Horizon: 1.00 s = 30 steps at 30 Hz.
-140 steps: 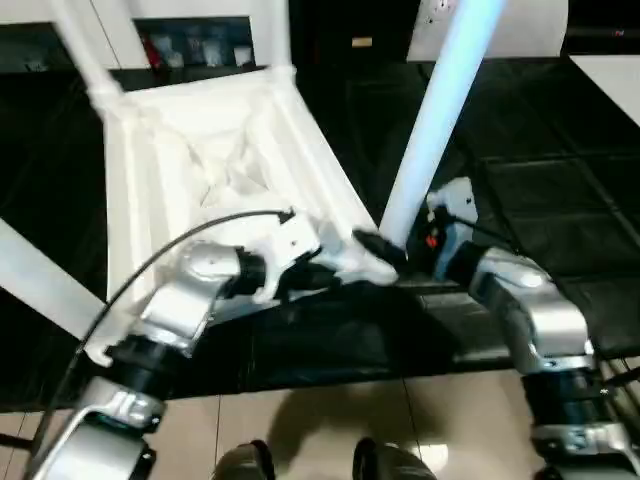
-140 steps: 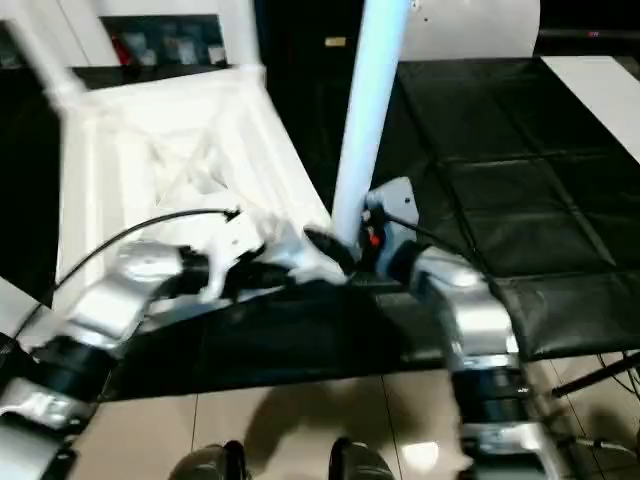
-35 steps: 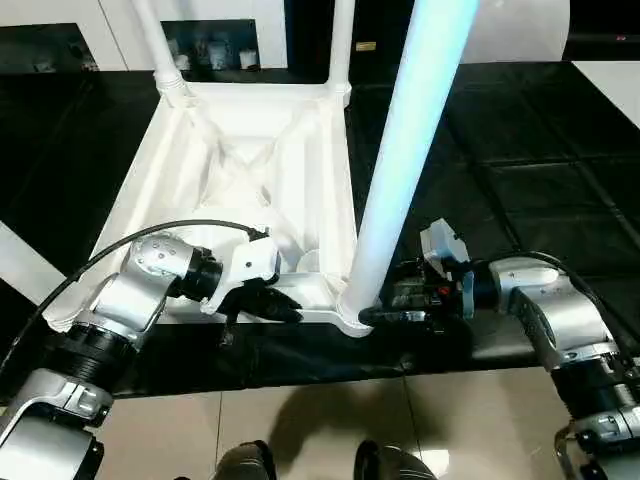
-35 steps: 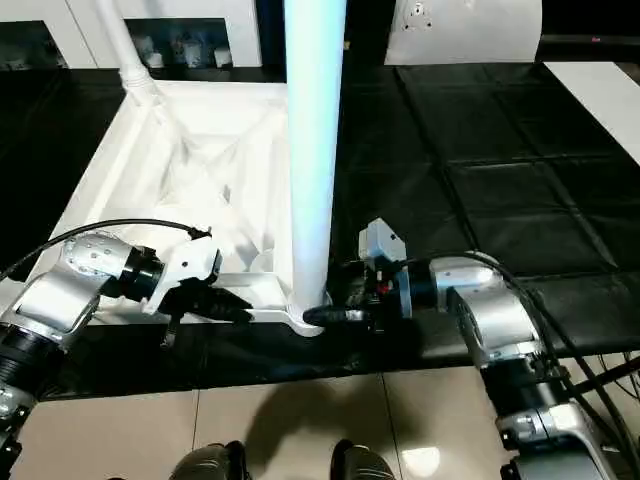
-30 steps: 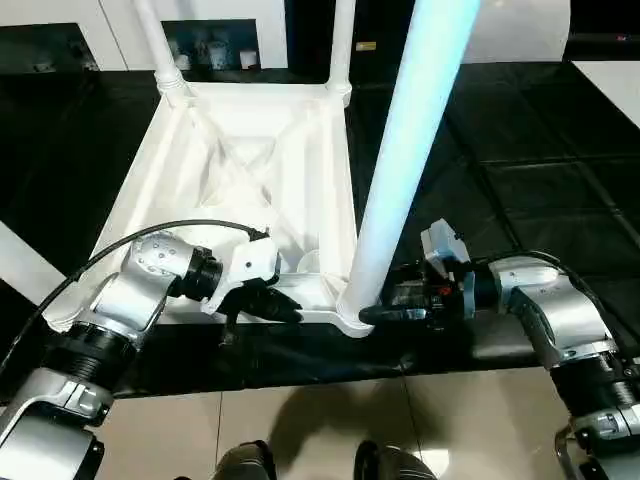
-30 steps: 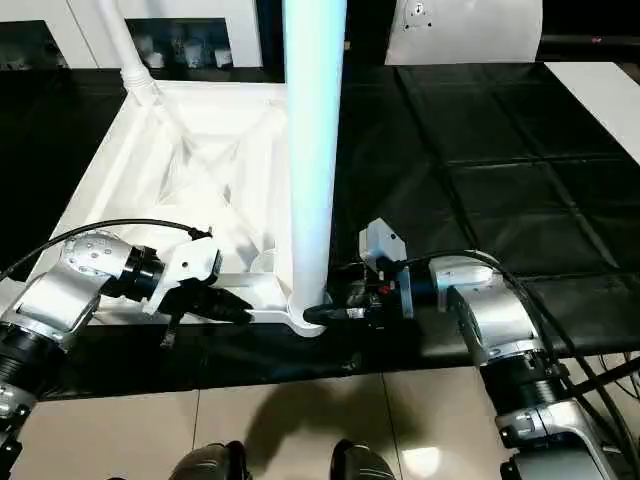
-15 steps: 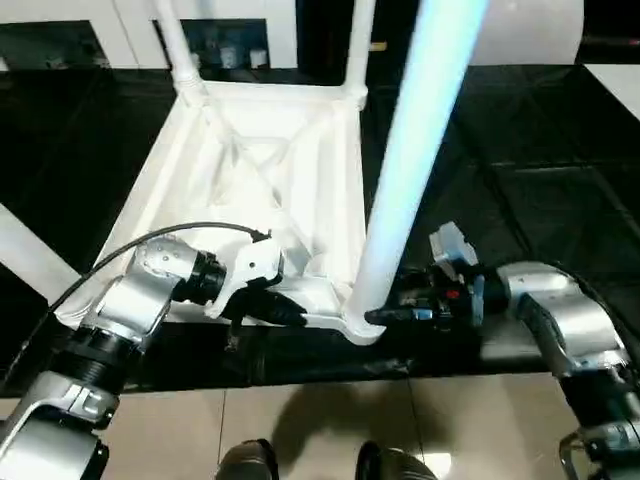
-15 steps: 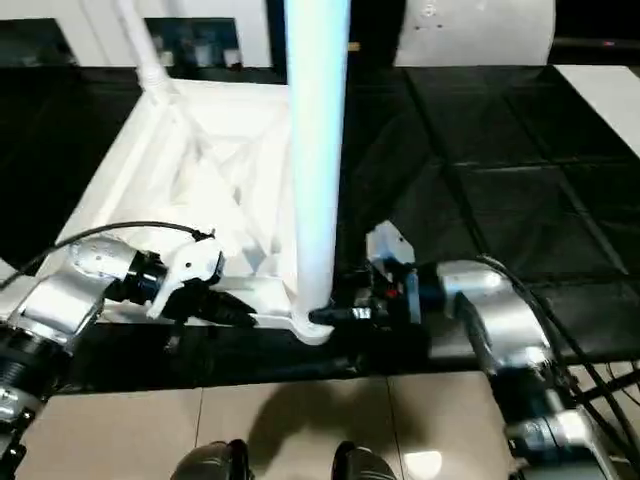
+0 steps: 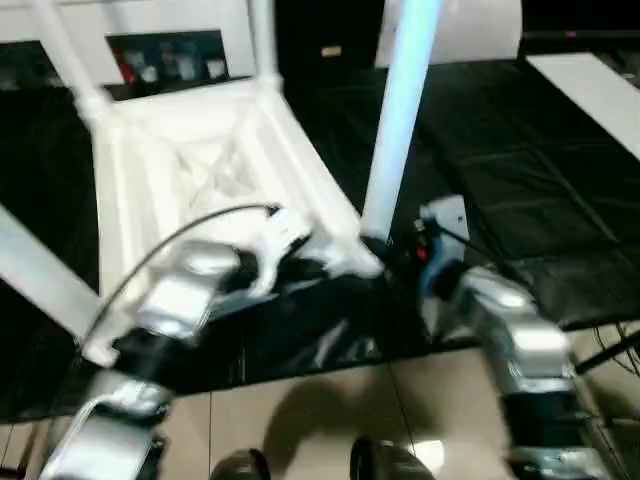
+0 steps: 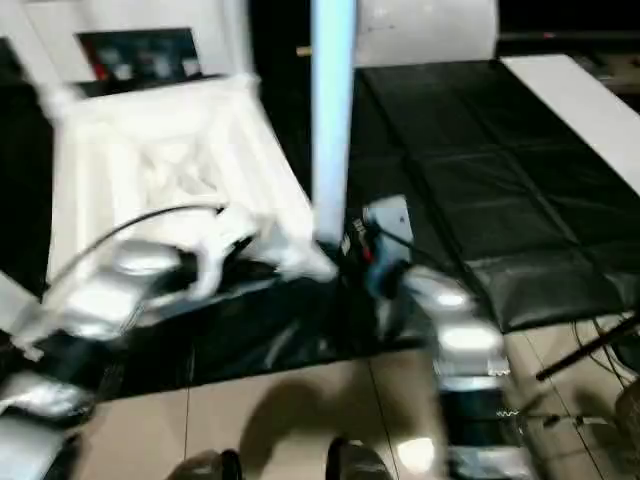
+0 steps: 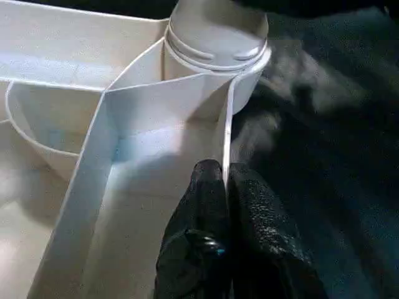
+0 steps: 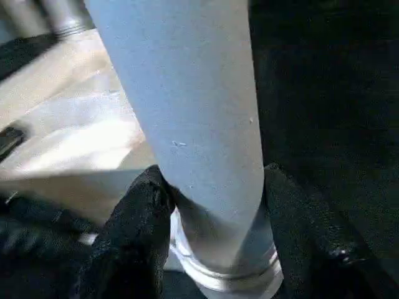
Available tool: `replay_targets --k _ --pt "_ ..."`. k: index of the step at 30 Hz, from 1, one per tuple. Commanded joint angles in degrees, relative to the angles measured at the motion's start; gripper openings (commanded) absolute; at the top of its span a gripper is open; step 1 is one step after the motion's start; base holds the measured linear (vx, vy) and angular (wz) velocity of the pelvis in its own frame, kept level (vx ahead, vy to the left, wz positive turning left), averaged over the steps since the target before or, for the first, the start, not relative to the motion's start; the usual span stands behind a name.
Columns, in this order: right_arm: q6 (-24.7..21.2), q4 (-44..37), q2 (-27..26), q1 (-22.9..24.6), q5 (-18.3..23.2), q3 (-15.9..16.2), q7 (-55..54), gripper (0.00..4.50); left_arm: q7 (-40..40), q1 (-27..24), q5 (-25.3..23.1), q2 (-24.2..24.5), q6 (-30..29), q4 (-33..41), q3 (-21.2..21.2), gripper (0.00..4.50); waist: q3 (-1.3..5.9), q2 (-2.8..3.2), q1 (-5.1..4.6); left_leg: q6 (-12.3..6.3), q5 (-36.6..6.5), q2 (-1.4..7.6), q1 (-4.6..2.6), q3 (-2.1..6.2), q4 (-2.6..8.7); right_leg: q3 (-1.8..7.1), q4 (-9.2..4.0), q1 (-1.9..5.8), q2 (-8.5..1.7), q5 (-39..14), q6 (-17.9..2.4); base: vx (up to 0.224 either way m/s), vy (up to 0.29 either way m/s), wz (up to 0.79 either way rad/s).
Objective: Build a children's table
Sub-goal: Rotate leg to tighten
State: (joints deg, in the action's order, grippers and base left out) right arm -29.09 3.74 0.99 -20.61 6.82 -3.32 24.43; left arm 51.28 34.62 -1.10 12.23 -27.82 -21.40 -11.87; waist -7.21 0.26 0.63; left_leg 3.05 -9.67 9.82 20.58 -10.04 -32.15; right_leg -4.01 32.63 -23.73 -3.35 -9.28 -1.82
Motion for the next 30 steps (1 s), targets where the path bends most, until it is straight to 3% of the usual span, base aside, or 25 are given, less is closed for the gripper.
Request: replay_targets --k 1,3,5,6,7,8,10,13,17,20,21,23,27,30 --pt "-2.4 0.9 -7.0 -0.4 2.5 8.6 0.2 1.93 -4.6 3.1 1.4 -6.4 0.0 -0.6 -2.2 0.0 3.02 -0.25 0.21 -1.63 -18.1 2.53 -0.62 1.78 4.05 2.72 -6.31 1.79 -5.09 -35.5 -3.3 0.0 0.0 0.0" --pt "-2.2 0.8 -9.7 -0.5 1.4 7.7 -3.9 1.93 -7.5 3.7 0.5 -8.0 -0.6 -1.0 -1.7 0.0 3.3 -0.09 0.17 -1.69 -17.0 2.7 -0.53 1.63 4.14 2.93 -5.87 1.78 -4.93 -31.0 -4.6 0.0 0.0 0.0" --pt "-1.3 0.9 -11.1 -0.6 0.2 7.1 -7.1 1.93 -8.9 4.0 -0.1 -8.7 -0.8 -1.1 -1.6 0.0 3.65 0.07 0.3 -2.25 -13.8 2.97 -0.2 1.47 4.22 3.17 -4.95 2.22 -4.82 -22.1 -7.1 0.0 0.0 0.0" --pt "-0.7 1.1 -11.4 -0.7 0.0 6.8 -7.7 1.93 -8.9 4.0 -0.1 -8.8 -0.6 -1.1 -1.6 0.0 3.68 0.1 0.35 -2.41 -13.3 2.98 -0.19 1.39 4.17 3.2 -4.78 2.27 -4.79 -20.4 -7.7 0.0 0.0 0.0" --pt "0.3 0.7 -11.4 -0.4 0.6 5.8 -7.4 2.28 -7.9 3.7 -0.1 -8.3 -0.2 -0.6 -1.9 0.0 3.65 0.19 0.38 -2.57 -13.0 2.97 -0.18 1.33 4.14 3.24 -4.63 2.32 -4.79 -18.9 -8.2 0.0 0.0 0.0" --pt "1.2 0.5 -10.8 -0.1 0.9 5.2 -6.7 2.28 -6.8 3.2 0.0 -7.7 -0.1 0.1 -2.2 0.0 3.72 0.05 0.38 -3.28 -12.2 2.9 -0.03 1.17 3.98 3.36 -4.37 2.61 -4.87 -16.2 -9.5 0.0 0.0 0.0" --pt "1.9 0.3 -9.5 0.1 1.3 5.0 -5.7 2.65 -5.7 2.6 0.2 -7.0 -0.2 0.9 -2.3 0.0 3.7 0.02 0.42 -3.95 -11.8 2.81 0.03 1.03 3.84 3.38 -4.44 2.7 -5.0 -16.5 -9.9 0.0 0.0 0.0" --pt "2.6 -0.2 -7.8 0.4 1.7 4.5 -3.9 2.77 -4.2 1.8 0.2 -5.6 0.4 1.5 -2.7 0.0 3.73 0.05 0.59 -4.53 -10.3 2.75 0.29 1.06 3.81 3.32 -4.32 2.98 -5.05 -16.2 -9.8 0.0 0.0 0.0" --pt "3.9 -1.0 -3.6 0.6 2.5 3.3 0.5 3.14 0.0 -0.5 0.6 -2.3 1.7 3.6 -3.4 0.0 4.01 0.04 0.34 -5.81 -7.4 2.92 0.53 1.04 3.5 3.26 -3.55 3.42 -4.92 -10.2 -11.6 0.0 0.0 0.0" --pt "5.8 -0.6 3.6 0.5 3.8 3.0 9.6 3.44 6.2 -2.9 1.0 2.9 4.2 5.5 -4.4 0.0 4.05 0.43 0.43 -6.81 -6.5 3.0 0.32 0.98 3.28 3.26 -3.19 3.44 -4.93 -7.2 -13.2 0.0 0.0 0.0" --pt "5.9 -0.5 3.8 0.5 3.8 3.0 9.8 3.44 6.4 -3.0 1.0 3.0 4.3 5.5 -4.4 0.0 4.07 0.35 0.36 -7.03 -6.5 3.05 0.37 0.97 3.27 3.22 -3.15 3.52 -4.86 -6.9 -13.4 0.0 0.0 0.0" --pt "7.3 0.3 9.4 -0.1 5.2 3.0 17.9 3.63 12.2 -4.5 1.6 7.1 6.9 6.4 -5.3 0.0 4.11 0.39 0.67 -7.7 -6.3 3.1 0.22 0.93 3.15 3.2 -2.94 3.61 -4.83 -5.9 -14.0 0.0 0.0 0.0" --pt "8.4 1.1 13.8 -0.4 6.5 3.9 25.7 3.92 16.7 -5.2 1.2 10.8 10.3 6.2 -6.8 0.0 3.74 0.5 1.44 -6.98 -8.8 3.41 -0.31 0.79 3.36 3.27 -3.38 3.14 -4.86 -10.2 -13.9 0.0 0.0 0.0" --pt "10.5 3.4 19.2 -1.4 7.7 6.7 36.3 3.92 22.3 -5.5 2.5 14.0 13.0 6.0 -7.5 0.0 3.76 0.17 1.73 -5.88 -9.9 3.43 -0.33 0.81 3.43 3.32 -3.38 3.24 -4.92 -12.3 -13.4 0.0 0.0 0.0"
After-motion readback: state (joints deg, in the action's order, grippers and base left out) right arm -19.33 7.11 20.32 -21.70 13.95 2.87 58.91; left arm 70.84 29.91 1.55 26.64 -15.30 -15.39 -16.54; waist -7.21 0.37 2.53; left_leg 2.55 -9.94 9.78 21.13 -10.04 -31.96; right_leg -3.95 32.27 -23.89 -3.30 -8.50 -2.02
